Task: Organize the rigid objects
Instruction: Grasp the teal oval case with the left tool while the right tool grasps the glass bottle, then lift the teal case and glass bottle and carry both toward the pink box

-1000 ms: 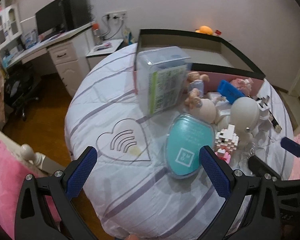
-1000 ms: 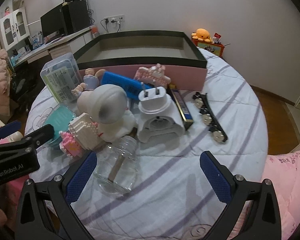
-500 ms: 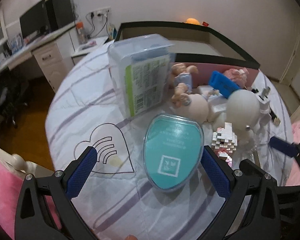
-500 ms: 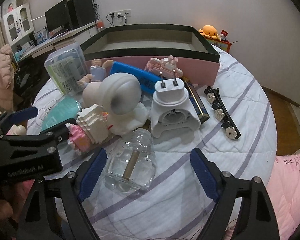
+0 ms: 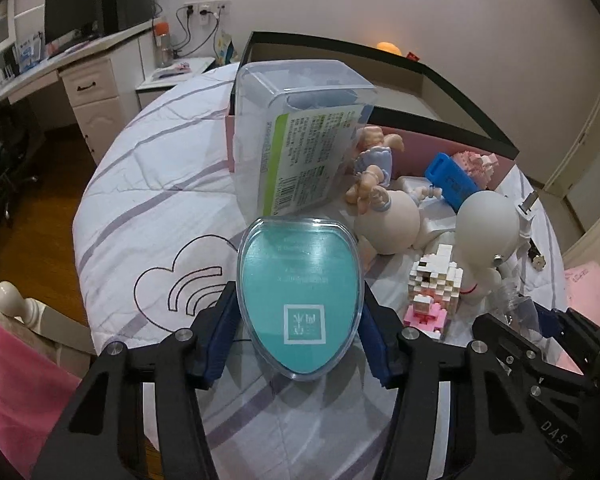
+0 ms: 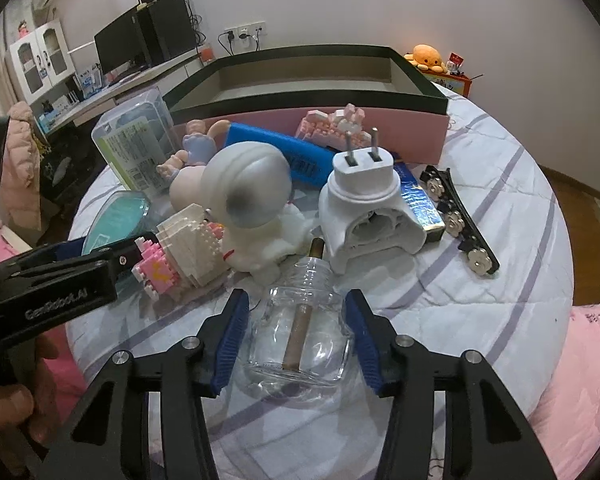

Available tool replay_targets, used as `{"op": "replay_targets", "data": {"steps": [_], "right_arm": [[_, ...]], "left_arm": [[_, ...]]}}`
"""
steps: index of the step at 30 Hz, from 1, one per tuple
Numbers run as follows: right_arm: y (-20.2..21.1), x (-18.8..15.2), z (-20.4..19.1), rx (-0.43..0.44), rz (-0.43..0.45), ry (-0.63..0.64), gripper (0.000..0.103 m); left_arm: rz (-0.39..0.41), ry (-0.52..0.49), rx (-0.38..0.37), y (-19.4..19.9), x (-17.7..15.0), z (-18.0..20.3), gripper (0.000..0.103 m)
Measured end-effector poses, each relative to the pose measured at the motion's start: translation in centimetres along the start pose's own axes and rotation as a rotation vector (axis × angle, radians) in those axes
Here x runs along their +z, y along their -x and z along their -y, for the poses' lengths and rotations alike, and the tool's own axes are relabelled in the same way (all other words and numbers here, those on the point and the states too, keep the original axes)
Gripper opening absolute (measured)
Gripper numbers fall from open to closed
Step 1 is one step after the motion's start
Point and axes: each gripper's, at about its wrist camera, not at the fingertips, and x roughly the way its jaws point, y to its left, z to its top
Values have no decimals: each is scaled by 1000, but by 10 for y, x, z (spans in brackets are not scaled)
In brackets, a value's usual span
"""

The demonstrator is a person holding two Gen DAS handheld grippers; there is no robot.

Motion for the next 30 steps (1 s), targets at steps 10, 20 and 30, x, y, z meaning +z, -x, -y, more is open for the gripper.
{"op": "replay_targets", "data": {"steps": [10, 20, 30], "right_arm": [[21, -1, 5, 26, 25, -9, 51], [41, 11, 5, 48, 66, 7, 51], [15, -7, 12, -4, 8, 7, 51]], "left_arm": [[17, 27, 28, 23, -11, -9, 56], [109, 9, 60, 63, -3, -2, 56], [86, -6, 58, 57, -6, 6, 56]]}}
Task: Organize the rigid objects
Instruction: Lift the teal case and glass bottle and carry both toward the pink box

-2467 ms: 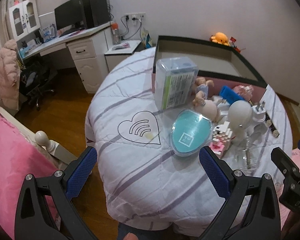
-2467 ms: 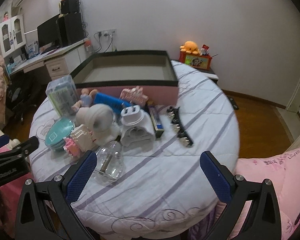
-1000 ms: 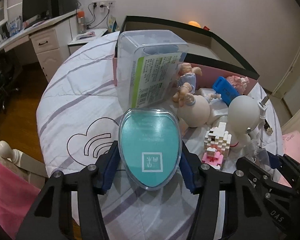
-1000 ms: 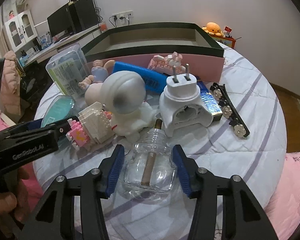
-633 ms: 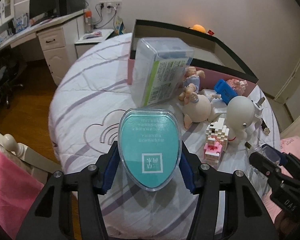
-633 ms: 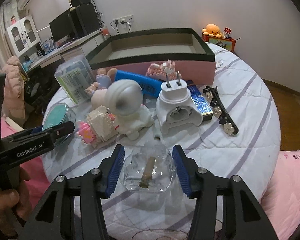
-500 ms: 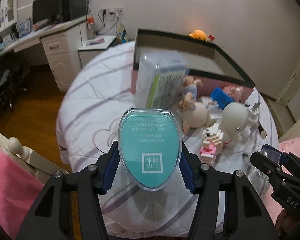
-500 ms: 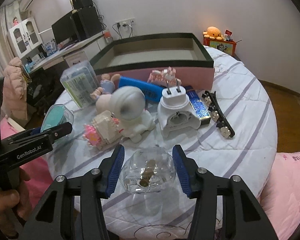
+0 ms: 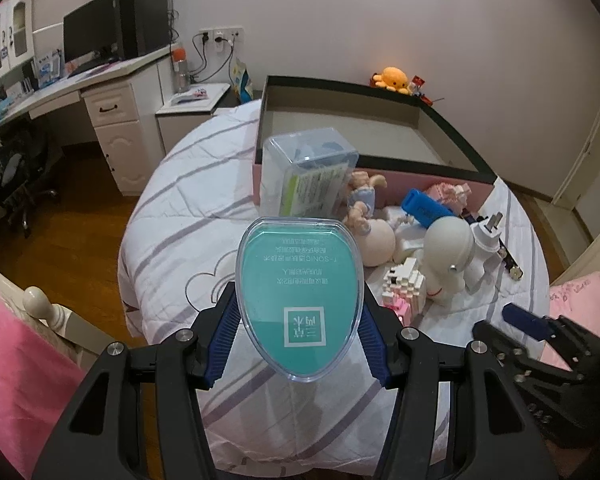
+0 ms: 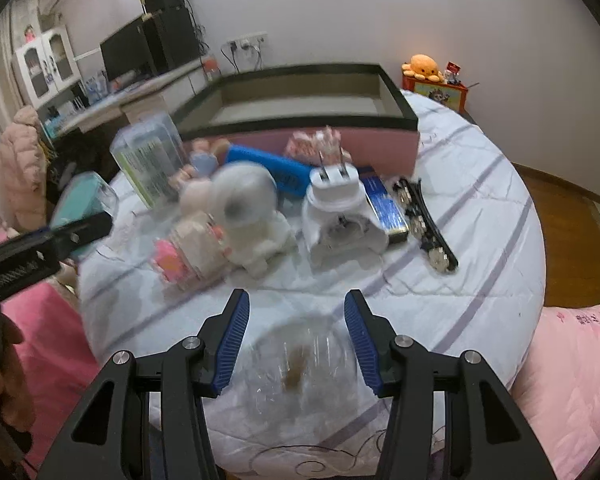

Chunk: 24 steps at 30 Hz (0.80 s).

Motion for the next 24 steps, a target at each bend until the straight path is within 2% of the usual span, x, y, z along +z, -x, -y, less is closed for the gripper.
{"op": "replay_targets", "data": {"steps": [6, 8, 15, 16, 18, 19, 20, 24], "right_arm": [[-6, -8, 3, -4, -16, 10, 46], [-5, -8, 4, -5, -18, 12, 37], [-1, -9, 8, 13, -24, 10, 37], [-3, -10, 8, 11, -27, 20, 38], [-2, -11, 4, 13, -21, 49, 56], [-1, -13, 3, 5, -15, 57, 74], [1, -15, 2, -8, -9, 64, 79], [7, -25, 3, -18, -21, 57, 77]], "left_arm": [[-1, -7, 8, 0, 0, 2, 56], [0, -8, 9, 0, 1, 3, 56], [-3, -20, 11, -1, -1, 7, 56], [-4, -20, 11, -1, -1, 7, 56], [-7, -22, 11, -2, -2, 8, 56], [-9, -24, 11, -2, -2, 9, 56], [-10, -24, 12, -2, -3, 9, 56], [-12, -25, 18, -3, -4, 8, 56]]}}
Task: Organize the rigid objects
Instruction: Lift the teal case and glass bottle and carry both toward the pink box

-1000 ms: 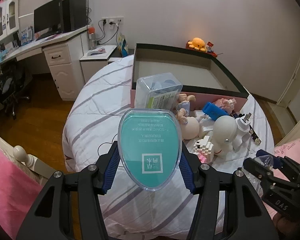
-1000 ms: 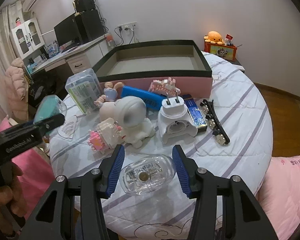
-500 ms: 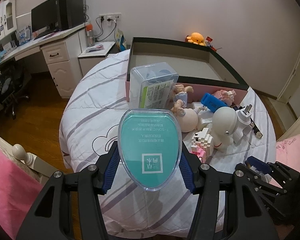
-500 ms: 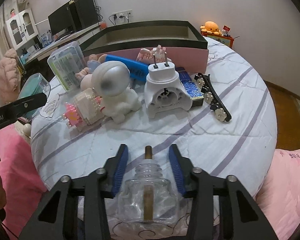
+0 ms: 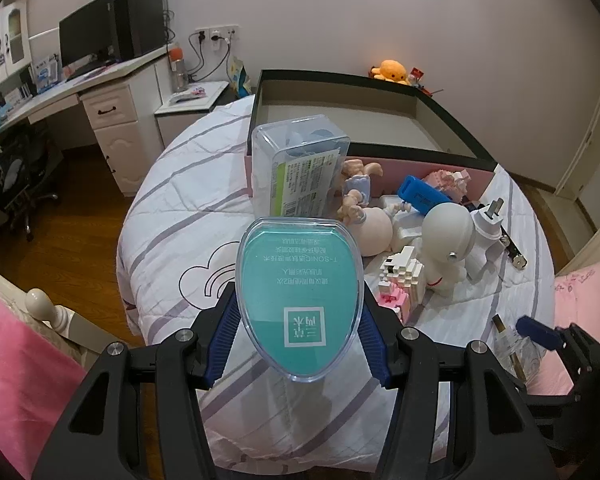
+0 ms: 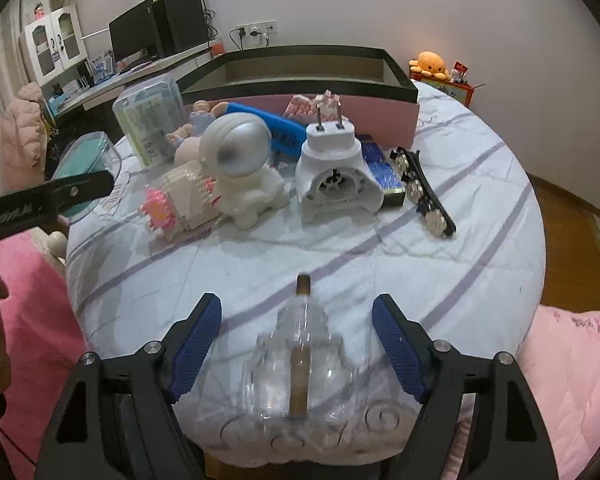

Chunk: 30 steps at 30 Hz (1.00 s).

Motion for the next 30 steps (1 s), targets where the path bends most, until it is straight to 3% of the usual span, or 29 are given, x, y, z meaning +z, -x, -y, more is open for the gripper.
{"op": "replay_targets", "data": {"steps": [2, 4, 11, 17, 24, 30], "right_arm": [[0, -3, 1, -29, 2, 4, 59], [3, -4, 5, -11, 8, -15, 50], [13, 7, 3, 17, 44, -16, 50], [31, 39, 0, 58, 111, 10, 50], [40, 117, 1, 88, 216, 59, 50], [11, 189, 16, 106, 220, 59, 50]], "left_arm": [[-2, 2, 0, -1, 0, 0, 56], [-2, 3, -2, -1, -1, 0, 56], [14, 8, -5, 5, 4, 1, 56], [45, -1, -1, 17, 20, 3, 56], [127, -2, 20, 30, 72, 10, 56], [172, -24, 46, 15, 128, 22, 56]]}}
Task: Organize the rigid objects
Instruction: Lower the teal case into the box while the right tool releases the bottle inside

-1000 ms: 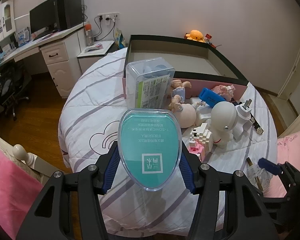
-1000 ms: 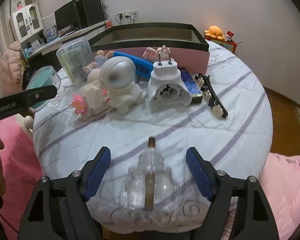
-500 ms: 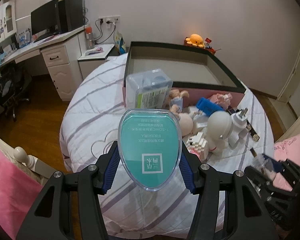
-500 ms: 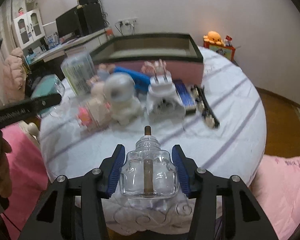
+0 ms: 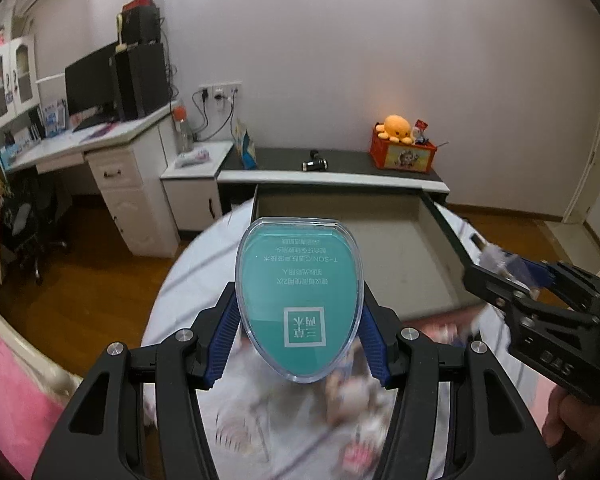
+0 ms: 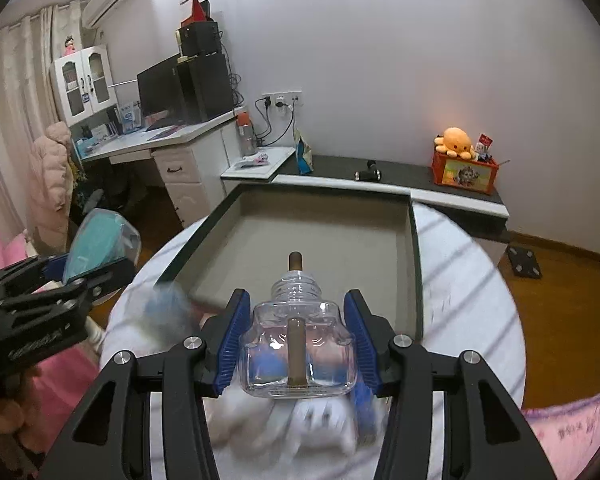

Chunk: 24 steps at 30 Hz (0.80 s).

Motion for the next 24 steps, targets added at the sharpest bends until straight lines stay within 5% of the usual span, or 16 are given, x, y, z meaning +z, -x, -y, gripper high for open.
{"op": "replay_targets", "data": {"steps": [12, 22, 24], "right_arm": [[-119, 37, 36, -13, -199, -46, 50], [-150, 32, 46, -50, -287, -74, 51], [-150, 30, 48, -56, -285, -86, 54]], "left_arm": [[-132, 16, 50, -107, 47, 17, 56], [-182, 20, 76, -139, 47, 15, 58], [-175, 17, 77, -138, 48, 15, 70]]}}
